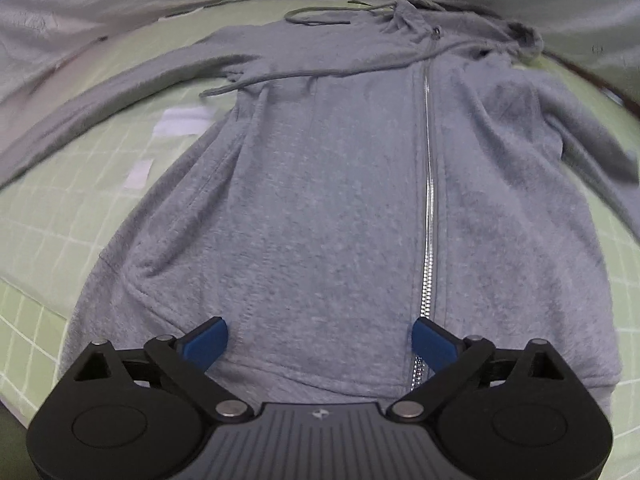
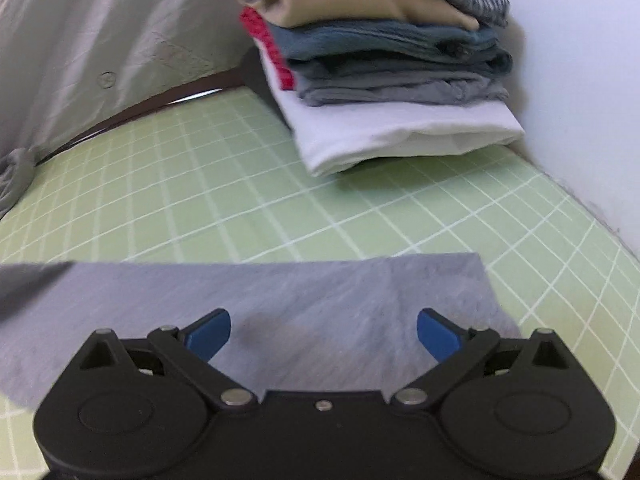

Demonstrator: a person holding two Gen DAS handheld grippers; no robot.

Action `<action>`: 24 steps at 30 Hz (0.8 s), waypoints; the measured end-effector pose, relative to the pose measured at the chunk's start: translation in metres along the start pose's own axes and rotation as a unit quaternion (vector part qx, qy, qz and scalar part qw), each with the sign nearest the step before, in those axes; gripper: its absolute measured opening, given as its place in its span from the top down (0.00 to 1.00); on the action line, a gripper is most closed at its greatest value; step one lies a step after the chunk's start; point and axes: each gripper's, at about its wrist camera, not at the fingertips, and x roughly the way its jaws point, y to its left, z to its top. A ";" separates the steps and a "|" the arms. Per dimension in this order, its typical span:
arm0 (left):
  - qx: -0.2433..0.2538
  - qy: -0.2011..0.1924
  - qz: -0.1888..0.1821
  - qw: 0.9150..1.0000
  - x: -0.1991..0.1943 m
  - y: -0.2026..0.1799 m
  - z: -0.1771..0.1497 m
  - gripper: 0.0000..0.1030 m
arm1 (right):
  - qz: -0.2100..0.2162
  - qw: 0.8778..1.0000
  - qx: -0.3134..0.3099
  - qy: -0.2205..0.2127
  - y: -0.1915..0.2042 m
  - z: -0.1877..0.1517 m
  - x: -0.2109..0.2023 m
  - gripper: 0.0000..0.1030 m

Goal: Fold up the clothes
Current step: 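Move the right gripper to the sleeve edge of the hoodie, then grasp the hoodie side with the right gripper, fold it over toward the zipper, release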

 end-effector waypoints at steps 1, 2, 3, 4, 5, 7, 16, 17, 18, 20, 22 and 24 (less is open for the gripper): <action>0.002 -0.002 0.006 1.000 0.000 -0.003 -0.001 0.02 | -0.003 1.000 0.006 0.004 -0.003 0.002 0.004 0.04; -0.003 -0.001 0.010 1.000 0.000 -0.004 -0.002 0.02 | -0.007 1.000 0.013 0.007 -0.007 0.003 0.009 0.05; -0.010 0.002 0.012 1.000 0.001 -0.004 -0.002 0.02 | -0.007 1.000 0.021 0.007 -0.010 0.004 0.010 0.05; -0.012 0.003 0.014 1.000 0.001 -0.005 -0.002 0.01 | -0.007 1.000 0.022 0.007 -0.011 0.004 0.010 0.09; -0.015 0.005 0.016 1.000 0.001 -0.006 -0.002 0.01 | -0.009 1.000 0.017 0.006 -0.011 0.004 0.009 0.20; -0.020 0.005 0.021 1.000 0.001 -0.007 -0.002 0.00 | 0.002 1.000 0.000 -0.004 -0.011 0.002 0.004 0.47; -0.025 0.012 0.023 0.999 0.002 -0.009 0.000 0.00 | -0.004 1.000 0.023 -0.020 -0.060 -0.007 -0.031 0.95; -0.025 0.012 0.022 0.999 0.002 -0.009 -0.001 0.00 | -0.011 0.999 0.041 -0.021 -0.069 -0.010 -0.038 0.95; -0.025 0.010 0.022 0.999 0.002 -0.008 -0.002 0.00 | -0.012 0.999 0.044 -0.013 -0.073 -0.014 -0.038 0.95; -0.024 0.009 0.021 0.999 0.003 -0.006 -0.002 0.00 | -0.011 0.999 0.042 0.008 -0.079 -0.023 -0.033 0.94; -0.022 0.012 0.018 1.000 0.004 -0.004 -0.002 0.00 | -0.018 1.000 0.019 0.012 -0.072 -0.030 -0.030 0.93; -0.018 0.013 0.014 1.000 0.005 -0.002 -0.002 0.00 | -0.025 1.000 -0.005 0.014 -0.064 -0.035 -0.026 0.90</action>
